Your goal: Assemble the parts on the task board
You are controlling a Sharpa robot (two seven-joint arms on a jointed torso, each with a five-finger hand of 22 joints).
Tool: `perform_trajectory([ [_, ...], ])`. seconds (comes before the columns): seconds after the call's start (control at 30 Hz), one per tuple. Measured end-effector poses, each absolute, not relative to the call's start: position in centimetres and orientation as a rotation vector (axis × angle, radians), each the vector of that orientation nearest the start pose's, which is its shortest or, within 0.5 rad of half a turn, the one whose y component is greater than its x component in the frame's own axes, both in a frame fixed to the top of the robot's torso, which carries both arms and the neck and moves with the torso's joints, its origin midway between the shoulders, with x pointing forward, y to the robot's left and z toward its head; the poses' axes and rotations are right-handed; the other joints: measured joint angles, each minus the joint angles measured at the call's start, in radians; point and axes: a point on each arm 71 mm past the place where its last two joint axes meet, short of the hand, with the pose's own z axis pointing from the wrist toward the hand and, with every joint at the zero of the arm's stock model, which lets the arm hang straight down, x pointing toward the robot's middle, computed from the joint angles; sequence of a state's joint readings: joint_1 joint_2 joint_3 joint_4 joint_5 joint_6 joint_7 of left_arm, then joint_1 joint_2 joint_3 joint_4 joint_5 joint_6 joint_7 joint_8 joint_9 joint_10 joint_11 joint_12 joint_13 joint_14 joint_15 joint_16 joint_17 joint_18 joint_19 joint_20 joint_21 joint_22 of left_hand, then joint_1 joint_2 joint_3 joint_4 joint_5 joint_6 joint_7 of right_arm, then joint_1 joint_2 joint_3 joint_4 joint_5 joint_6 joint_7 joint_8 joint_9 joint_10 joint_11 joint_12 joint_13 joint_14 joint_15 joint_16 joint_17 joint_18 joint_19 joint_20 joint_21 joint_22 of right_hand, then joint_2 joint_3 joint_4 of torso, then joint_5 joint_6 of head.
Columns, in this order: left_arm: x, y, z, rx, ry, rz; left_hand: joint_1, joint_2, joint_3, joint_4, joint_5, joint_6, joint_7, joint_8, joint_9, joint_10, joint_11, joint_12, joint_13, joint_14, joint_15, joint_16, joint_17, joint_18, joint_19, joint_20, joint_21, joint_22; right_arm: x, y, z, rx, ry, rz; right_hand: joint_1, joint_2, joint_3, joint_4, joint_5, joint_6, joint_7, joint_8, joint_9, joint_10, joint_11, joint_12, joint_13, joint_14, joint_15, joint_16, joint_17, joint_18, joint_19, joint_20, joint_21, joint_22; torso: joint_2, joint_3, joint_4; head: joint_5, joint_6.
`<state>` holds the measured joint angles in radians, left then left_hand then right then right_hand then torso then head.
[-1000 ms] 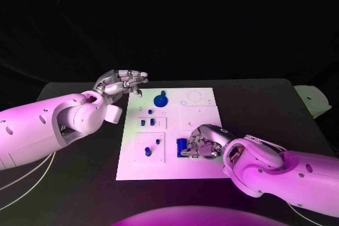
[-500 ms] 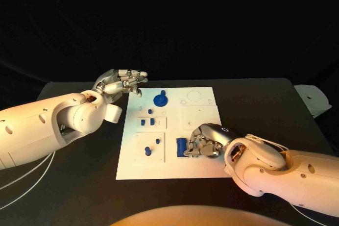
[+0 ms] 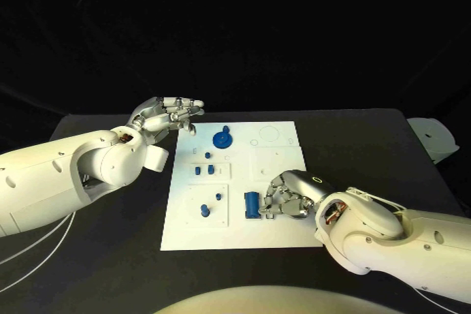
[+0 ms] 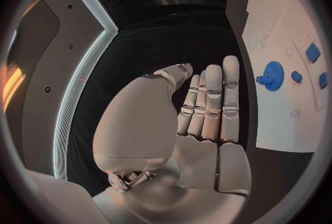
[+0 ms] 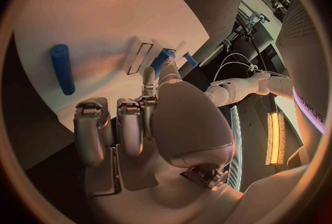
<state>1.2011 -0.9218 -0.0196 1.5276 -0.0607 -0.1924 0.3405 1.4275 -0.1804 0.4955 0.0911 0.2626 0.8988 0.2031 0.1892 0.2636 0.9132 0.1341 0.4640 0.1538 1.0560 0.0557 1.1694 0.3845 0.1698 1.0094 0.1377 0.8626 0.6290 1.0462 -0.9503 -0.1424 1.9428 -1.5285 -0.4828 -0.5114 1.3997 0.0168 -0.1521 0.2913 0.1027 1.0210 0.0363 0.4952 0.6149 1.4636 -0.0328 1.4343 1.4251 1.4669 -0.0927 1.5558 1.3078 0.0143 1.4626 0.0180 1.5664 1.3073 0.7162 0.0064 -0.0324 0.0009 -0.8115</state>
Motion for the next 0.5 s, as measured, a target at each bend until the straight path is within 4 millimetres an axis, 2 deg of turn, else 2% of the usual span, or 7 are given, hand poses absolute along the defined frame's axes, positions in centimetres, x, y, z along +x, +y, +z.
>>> perform_trajectory([
  [0.1,48.8,24.1,-17.1,-1.066,1.485,-1.561,0.0,0.0,0.0,0.0,0.0,0.0,0.0,0.0,0.0,0.0,0.0,0.0,0.0,0.0,0.0,0.0,0.0,0.0,0.0,0.0,0.0,0.0,35.8,-17.3,-23.1,0.085,1.809,0.631,0.0,0.0,-0.006,-0.002,0.016,-0.024,0.013,-0.021,-0.01,0.003,0.003,0.0,0.0,0.0,0.0,0.0,0.0,0.0,0.0,0.0,0.0,0.001,-0.001,0.0002,-0.0011,0.0,0.001],
  [0.2,48.8,24.1,-17.1,-1.066,1.485,-1.56,0.0,0.0,0.0,0.0,0.0,0.0,0.0,0.0,0.0,0.0,0.0,0.0,0.0,0.0,0.0,0.0,0.0,0.0,0.0,0.0,0.0,0.0,35.9,-18.7,-22.2,0.117,1.772,0.635,0.0,0.0,-0.014,-0.003,0.023,-0.053,0.032,-0.055,-0.027,0.003,0.02,-0.007,0.0,-0.001,0.015,0.0,0.0,0.0,0.006,0.006,0.0,0.001,-0.001,0.0005,-0.0016,-0.001,0.003],
  [0.33,48.8,24.1,-17.1,-1.066,1.485,-1.56,0.0,0.0,0.0,0.0,0.0,0.0,0.0,0.0,0.0,0.0,0.0,0.0,0.0,0.0,0.0,0.0,0.0,0.0,0.0,0.0,0.0,0.0,36.0,-20.8,-21.7,0.148,1.751,0.609,0.004,0.004,-0.014,-0.003,0.023,-0.056,0.034,-0.067,-0.033,0.002,0.021,-0.011,0.014,-0.002,0.016,0.0,0.0,0.0,0.003,0.008,0.0,0.001,-0.001,0.001,-0.0022,-0.008,0.005],
  [0.43,48.8,24.1,-17.1,-1.066,1.485,-1.56,0.0,0.0,0.0,0.0,0.0,0.0,0.0,0.0,0.0,0.0,0.0,0.0,0.0,0.0,0.0,0.0,0.0,0.0,0.0,0.0,0.0,0.0,36.1,-22.1,-21.6,0.163,1.75,0.581,0.003,0.004,-0.029,0.0,0.006,-0.06,0.039,-0.085,-0.043,0.002,0.032,-0.025,0.027,0.0,0.025,0.0,0.0,0.0,0.005,0.017,0.0,0.001,-0.001,0.0009,-0.0027,-0.014,0.007],
  [0.5,48.8,24.2,-17.1,-1.066,1.486,-1.56,0.0,0.0,0.0,0.0,0.0,0.0,0.0,0.0,0.0,0.0,0.0,0.0,0.0,0.0,0.0,0.0,0.0,0.0,0.0,0.0,0.0,0.0,36.1,-23.0,-21.8,0.169,1.754,0.557,0.0,0.007,-0.029,0.001,0.004,-0.06,0.039,-0.085,-0.043,0.002,0.034,-0.051,0.044,0.0,0.025,0.0,0.0,0.0,0.005,0.017,0.0,0.001,0.0,0.0004,-0.0028,-0.017,0.008],
])
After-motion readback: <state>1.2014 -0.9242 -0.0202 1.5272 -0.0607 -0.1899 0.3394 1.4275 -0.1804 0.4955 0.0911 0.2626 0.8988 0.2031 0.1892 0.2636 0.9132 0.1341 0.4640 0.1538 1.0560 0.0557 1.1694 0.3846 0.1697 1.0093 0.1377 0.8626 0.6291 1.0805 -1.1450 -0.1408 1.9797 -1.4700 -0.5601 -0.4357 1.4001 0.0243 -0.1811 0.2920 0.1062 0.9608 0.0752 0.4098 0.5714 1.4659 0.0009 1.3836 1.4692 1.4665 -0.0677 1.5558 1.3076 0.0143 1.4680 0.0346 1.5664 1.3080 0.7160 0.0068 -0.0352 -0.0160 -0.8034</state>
